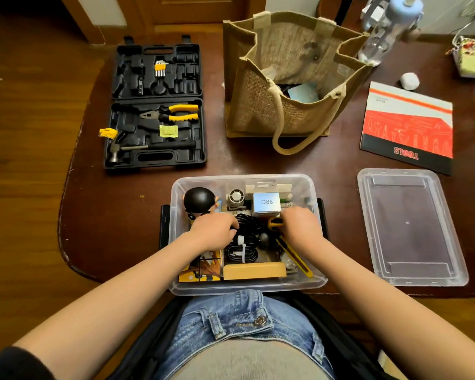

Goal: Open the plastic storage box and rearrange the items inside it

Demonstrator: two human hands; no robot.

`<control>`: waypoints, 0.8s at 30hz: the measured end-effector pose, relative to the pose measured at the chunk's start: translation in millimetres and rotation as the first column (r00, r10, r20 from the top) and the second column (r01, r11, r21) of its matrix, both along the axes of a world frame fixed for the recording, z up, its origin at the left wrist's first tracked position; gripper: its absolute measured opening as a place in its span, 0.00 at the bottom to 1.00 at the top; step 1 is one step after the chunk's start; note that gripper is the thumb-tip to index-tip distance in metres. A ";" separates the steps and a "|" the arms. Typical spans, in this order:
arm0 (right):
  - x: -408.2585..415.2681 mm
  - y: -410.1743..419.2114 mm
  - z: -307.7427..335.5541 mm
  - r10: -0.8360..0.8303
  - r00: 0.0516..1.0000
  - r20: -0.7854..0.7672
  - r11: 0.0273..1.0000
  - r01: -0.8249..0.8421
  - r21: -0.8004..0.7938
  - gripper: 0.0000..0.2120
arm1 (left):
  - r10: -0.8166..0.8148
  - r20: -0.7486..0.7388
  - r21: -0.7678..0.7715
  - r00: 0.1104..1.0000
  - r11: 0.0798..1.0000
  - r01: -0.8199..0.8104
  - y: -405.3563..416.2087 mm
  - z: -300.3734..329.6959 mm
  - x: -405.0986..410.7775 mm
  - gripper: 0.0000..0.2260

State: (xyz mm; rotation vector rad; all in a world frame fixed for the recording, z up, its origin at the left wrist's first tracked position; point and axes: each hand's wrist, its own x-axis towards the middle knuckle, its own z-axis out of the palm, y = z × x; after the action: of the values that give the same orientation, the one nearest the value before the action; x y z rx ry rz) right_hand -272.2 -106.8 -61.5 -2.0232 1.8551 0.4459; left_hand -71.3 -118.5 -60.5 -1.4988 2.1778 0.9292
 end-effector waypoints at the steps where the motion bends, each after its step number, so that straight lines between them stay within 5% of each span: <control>1: -2.5 0.7 3.4 0.015 1.000 0.006 1.000 -0.015 -0.025 0.11 | 0.019 -0.026 -0.005 0.999 1.000 -0.019 -0.2 2.1 0.3 0.14; 6: -19.1 2.2 34.3 -0.002 0.959 0.282 0.998 0.021 -0.065 0.03 | 0.218 -0.330 0.190 0.918 0.968 -0.161 1.0 12.9 -4.5 0.16; 10: -8.0 9.9 47.6 -0.218 0.745 0.630 0.976 0.168 0.139 0.09 | 0.481 -0.536 0.465 0.694 0.854 -0.233 9.5 18.7 -11.7 0.16; 16: 17.9 19.9 41.2 -0.276 0.647 0.710 0.961 0.197 0.194 0.04 | 0.568 -0.613 0.355 0.549 0.819 -0.451 16.9 22.9 0.4 0.07; 18: 14.8 17.3 39.5 -0.255 0.744 0.617 0.967 0.183 0.179 0.07 | 0.609 -0.603 0.367 0.515 0.786 -0.498 20.5 24.5 5.4 0.09; 21: 4.4 14.3 33.9 -0.043 0.988 0.150 0.998 0.036 0.051 0.05 | 0.728 -0.580 0.467 0.365 0.664 -0.584 26.0 27.9 11.3 0.10; 24: 2.8 17.1 19.4 0.091 0.982 -0.167 0.993 -0.077 0.085 0.11 | 0.819 -0.537 0.595 0.202 0.537 -0.598 31.3 31.9 18.7 0.09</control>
State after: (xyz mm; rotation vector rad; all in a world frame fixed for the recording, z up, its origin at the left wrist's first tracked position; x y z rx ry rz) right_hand -269.4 -89.7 -42.1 -2.0736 1.8218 0.7250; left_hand -52.6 -87.2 -28.5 -2.3099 1.4392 2.5303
